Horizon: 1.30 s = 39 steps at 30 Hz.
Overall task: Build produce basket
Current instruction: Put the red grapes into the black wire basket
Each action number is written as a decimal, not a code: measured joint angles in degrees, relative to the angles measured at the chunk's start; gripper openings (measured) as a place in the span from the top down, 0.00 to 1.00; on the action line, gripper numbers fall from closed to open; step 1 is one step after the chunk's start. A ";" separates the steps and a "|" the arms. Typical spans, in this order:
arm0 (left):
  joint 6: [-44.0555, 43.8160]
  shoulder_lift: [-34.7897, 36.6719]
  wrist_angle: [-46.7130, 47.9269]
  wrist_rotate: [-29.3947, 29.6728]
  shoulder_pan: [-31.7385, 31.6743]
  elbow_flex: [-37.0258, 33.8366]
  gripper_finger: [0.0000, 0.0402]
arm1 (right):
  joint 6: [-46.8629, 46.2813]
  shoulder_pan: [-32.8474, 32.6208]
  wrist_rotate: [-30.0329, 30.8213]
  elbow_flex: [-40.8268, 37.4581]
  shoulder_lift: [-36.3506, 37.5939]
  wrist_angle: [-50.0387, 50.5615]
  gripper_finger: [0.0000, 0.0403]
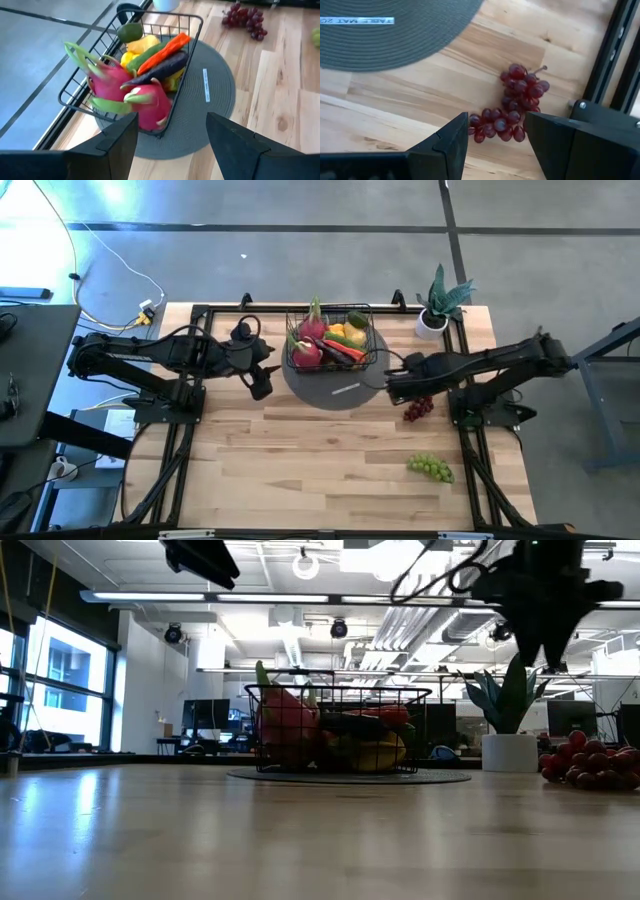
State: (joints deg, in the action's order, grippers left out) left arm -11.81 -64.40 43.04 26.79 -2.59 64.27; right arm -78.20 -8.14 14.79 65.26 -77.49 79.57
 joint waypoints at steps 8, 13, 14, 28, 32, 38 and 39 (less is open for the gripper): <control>0.00 0.00 -0.60 0.02 0.00 0.00 0.44 | -3.43 0.42 -2.79 -7.16 5.97 -2.48 0.56; 0.00 -0.02 -0.60 0.37 -0.04 0.00 0.44 | -5.90 1.86 -6.82 -12.35 5.97 -6.28 0.52; -0.02 -0.02 -0.65 0.74 -0.04 0.00 0.44 | -6.38 2.02 -7.79 -13.49 5.92 -7.13 0.50; -0.02 -0.04 -0.71 0.98 -0.04 0.00 0.44 | -20.51 2.19 -10.82 -24.23 5.92 -14.61 0.41; -0.02 -0.04 -0.73 1.01 -0.04 0.00 0.44 | -24.76 2.19 -10.26 -26.48 5.92 -16.83 0.41; -0.02 -0.04 -0.73 1.06 -0.04 0.00 0.44 | -28.80 2.19 -9.41 -31.20 5.92 -23.63 0.41; -0.02 -0.04 -0.73 1.07 -0.06 0.00 0.44 | -29.74 2.19 -9.75 -32.25 5.92 -24.98 0.41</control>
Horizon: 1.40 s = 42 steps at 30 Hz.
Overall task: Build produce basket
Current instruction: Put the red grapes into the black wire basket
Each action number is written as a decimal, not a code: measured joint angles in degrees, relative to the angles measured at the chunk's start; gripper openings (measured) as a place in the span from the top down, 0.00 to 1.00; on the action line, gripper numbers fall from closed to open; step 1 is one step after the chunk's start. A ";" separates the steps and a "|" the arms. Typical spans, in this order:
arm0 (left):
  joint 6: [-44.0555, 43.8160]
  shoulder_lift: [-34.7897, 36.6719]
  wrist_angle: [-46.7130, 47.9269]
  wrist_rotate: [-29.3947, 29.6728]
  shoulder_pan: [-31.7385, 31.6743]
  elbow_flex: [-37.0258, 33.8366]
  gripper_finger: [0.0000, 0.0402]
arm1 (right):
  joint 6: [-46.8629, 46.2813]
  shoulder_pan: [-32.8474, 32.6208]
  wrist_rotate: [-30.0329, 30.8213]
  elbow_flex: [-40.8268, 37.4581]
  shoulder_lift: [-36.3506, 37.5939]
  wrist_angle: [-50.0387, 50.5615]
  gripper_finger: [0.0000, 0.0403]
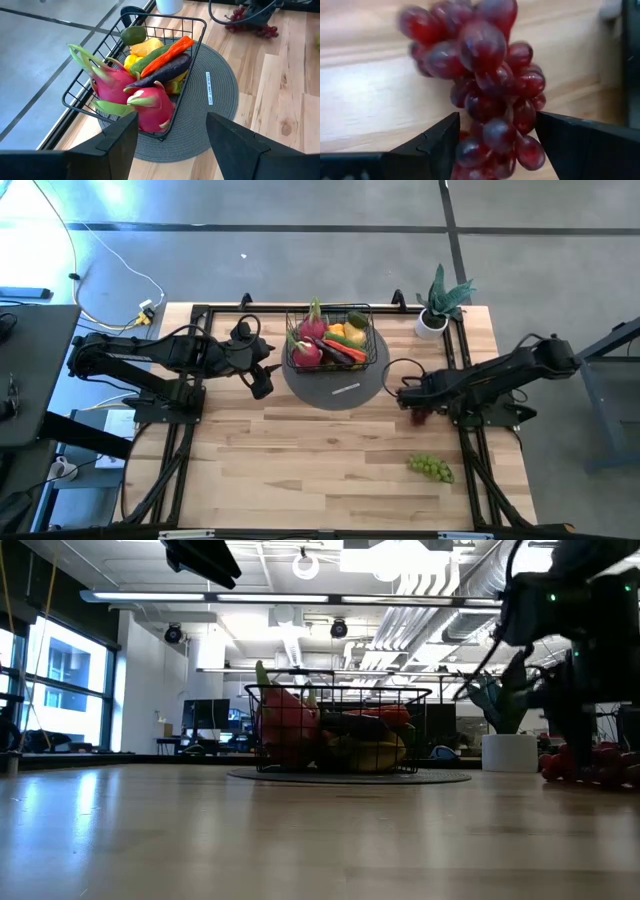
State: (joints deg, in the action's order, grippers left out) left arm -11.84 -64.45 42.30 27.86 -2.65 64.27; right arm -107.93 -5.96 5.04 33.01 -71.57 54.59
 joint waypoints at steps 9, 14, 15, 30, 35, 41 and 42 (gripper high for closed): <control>0.00 0.00 0.02 -0.09 0.01 0.00 0.44 | -0.11 0.00 -3.09 -3.98 0.02 -8.00 0.64; 0.00 0.00 0.02 -0.13 0.01 0.00 0.44 | 2.61 -0.02 -2.30 -2.65 -0.04 -8.61 0.92; 0.00 0.00 0.02 -0.14 0.00 0.00 0.44 | 3.54 -0.02 -2.06 -2.34 -0.04 -8.44 0.95; -0.02 -0.02 0.02 -0.17 0.00 0.00 0.44 | 13.92 -0.02 10.76 11.73 -0.04 -6.66 0.98; -0.15 0.00 -0.03 -0.17 -0.01 0.00 0.44 | 18.07 -0.02 17.24 18.95 -0.04 -1.74 0.99; -0.16 0.00 -0.14 -0.17 0.01 0.00 0.44 | 27.45 2.13 24.97 26.91 -0.04 0.44 0.99; -0.14 -0.02 -0.15 -0.17 0.00 0.00 0.44 | 29.97 2.73 26.17 28.05 -0.04 0.19 0.99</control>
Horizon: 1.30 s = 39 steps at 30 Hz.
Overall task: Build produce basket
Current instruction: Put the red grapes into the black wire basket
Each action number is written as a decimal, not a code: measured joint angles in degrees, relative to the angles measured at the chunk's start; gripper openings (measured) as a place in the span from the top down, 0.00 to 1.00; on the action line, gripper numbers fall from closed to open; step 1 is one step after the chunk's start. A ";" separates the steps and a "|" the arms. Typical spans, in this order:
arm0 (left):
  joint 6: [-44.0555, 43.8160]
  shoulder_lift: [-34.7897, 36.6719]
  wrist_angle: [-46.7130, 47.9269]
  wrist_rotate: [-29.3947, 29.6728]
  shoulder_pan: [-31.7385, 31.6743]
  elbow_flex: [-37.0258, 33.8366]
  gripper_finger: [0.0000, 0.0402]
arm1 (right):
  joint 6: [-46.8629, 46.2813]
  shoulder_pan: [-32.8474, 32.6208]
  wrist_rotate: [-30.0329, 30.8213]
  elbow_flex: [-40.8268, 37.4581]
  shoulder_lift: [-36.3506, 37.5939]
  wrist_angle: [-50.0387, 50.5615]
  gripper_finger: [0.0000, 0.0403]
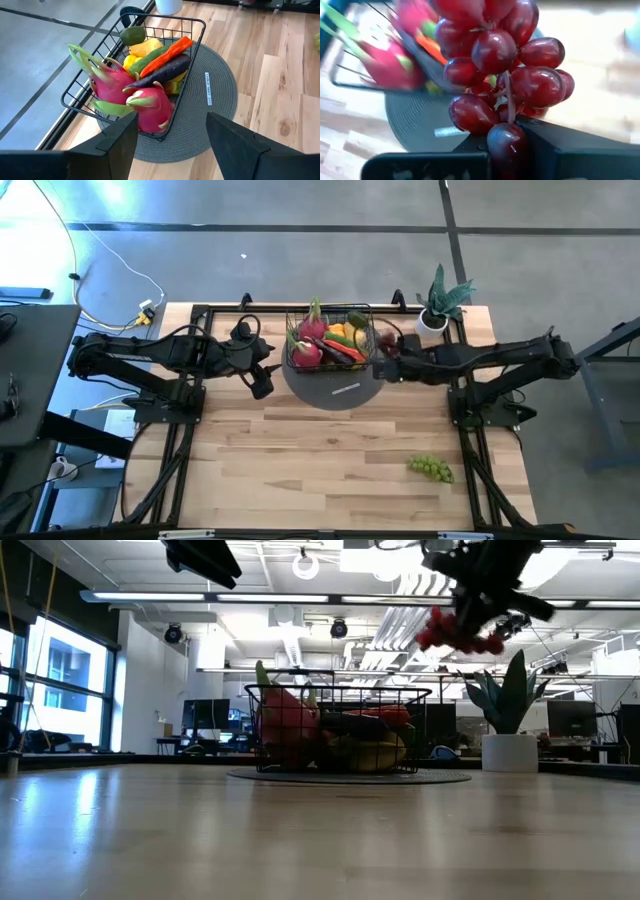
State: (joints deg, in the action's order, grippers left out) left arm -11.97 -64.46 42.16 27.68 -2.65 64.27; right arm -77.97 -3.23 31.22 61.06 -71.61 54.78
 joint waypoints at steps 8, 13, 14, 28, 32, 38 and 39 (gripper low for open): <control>-0.36 -0.01 -0.01 0.00 -0.01 0.00 0.44 | 23.28 6.98 3.91 3.83 0.00 -9.63 0.99; -4.33 -0.01 0.01 0.02 0.01 0.00 0.44 | 39.93 11.56 3.05 3.80 -1.04 -21.63 0.99; -5.25 -0.01 -0.01 0.03 -0.01 0.00 0.44 | 43.04 12.43 2.74 3.80 -1.33 -23.74 0.99; -13.39 -0.01 0.04 0.08 0.00 0.00 0.44 | 61.97 21.86 -10.74 3.76 -12.93 -36.16 0.99; -13.37 -0.01 0.63 0.57 0.02 0.00 0.44 | 61.47 23.25 -13.87 3.74 -16.50 -36.37 0.99; -13.39 -0.01 1.08 1.12 0.00 0.00 0.44 | 59.86 24.83 -16.68 3.72 -20.64 -37.58 0.99; -13.39 -0.01 1.09 1.13 -0.01 0.00 0.44 | 59.84 25.03 -16.93 3.72 -21.34 -37.90 0.99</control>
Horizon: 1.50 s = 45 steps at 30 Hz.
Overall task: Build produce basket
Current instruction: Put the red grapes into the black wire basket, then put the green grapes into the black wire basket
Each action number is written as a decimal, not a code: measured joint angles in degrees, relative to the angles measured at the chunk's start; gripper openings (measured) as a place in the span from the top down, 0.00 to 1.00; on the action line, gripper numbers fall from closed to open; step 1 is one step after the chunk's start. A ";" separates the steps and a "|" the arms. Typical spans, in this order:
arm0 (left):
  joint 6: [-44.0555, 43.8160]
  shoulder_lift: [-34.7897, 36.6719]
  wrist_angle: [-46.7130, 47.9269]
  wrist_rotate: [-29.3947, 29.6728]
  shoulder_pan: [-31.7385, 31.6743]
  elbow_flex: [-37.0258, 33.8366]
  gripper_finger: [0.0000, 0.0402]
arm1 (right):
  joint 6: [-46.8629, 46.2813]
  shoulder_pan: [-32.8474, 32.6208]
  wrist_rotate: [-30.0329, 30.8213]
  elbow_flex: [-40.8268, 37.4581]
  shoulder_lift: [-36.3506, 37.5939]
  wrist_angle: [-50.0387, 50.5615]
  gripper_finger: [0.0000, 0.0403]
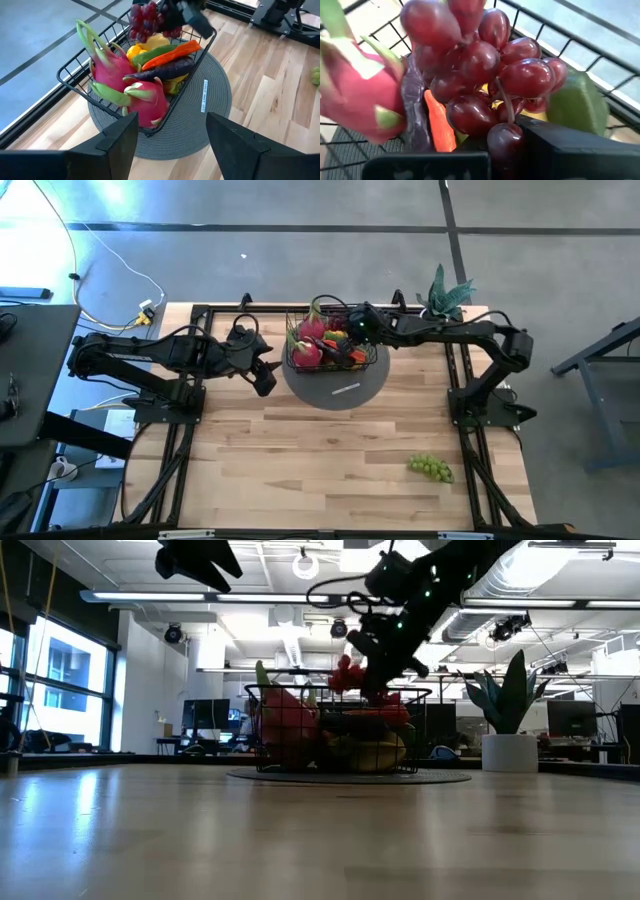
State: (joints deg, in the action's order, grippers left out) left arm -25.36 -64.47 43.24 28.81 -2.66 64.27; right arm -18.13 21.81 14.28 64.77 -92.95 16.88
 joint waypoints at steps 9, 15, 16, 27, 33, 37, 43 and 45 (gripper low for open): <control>0.00 0.00 0.22 0.03 0.02 0.00 0.44 | 0.17 1.09 -1.09 0.00 -3.63 -1.70 0.99; 0.00 0.00 0.25 -0.36 0.02 0.00 0.44 | 0.20 1.06 -1.23 0.00 -3.82 -1.67 0.91; 0.02 0.00 0.25 -0.67 0.02 0.00 0.44 | 0.20 1.06 -1.25 0.00 -3.82 -1.66 0.89; 0.02 0.00 0.24 -1.81 0.02 0.00 0.44 | 0.17 1.04 -2.39 1.99 -2.99 2.15 0.65; 0.02 0.00 0.24 -1.59 0.02 0.00 0.44 | 0.19 1.02 -2.36 7.24 -2.94 10.42 0.56; 0.02 0.00 0.32 -1.59 0.02 0.00 0.44 | -0.97 0.97 -2.44 9.29 -2.94 13.31 0.54; 0.02 0.00 2.77 -5.20 -0.40 0.00 0.44 | -7.58 -0.14 -5.71 12.33 -2.94 20.53 0.53; 0.02 0.00 3.99 -7.39 -0.73 0.00 0.44 | -8.91 -1.55 -5.98 13.32 -2.94 22.57 0.53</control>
State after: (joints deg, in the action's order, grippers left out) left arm -25.35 -64.47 47.23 21.42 -3.38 64.27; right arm -27.04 20.26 8.31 78.10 -95.90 39.45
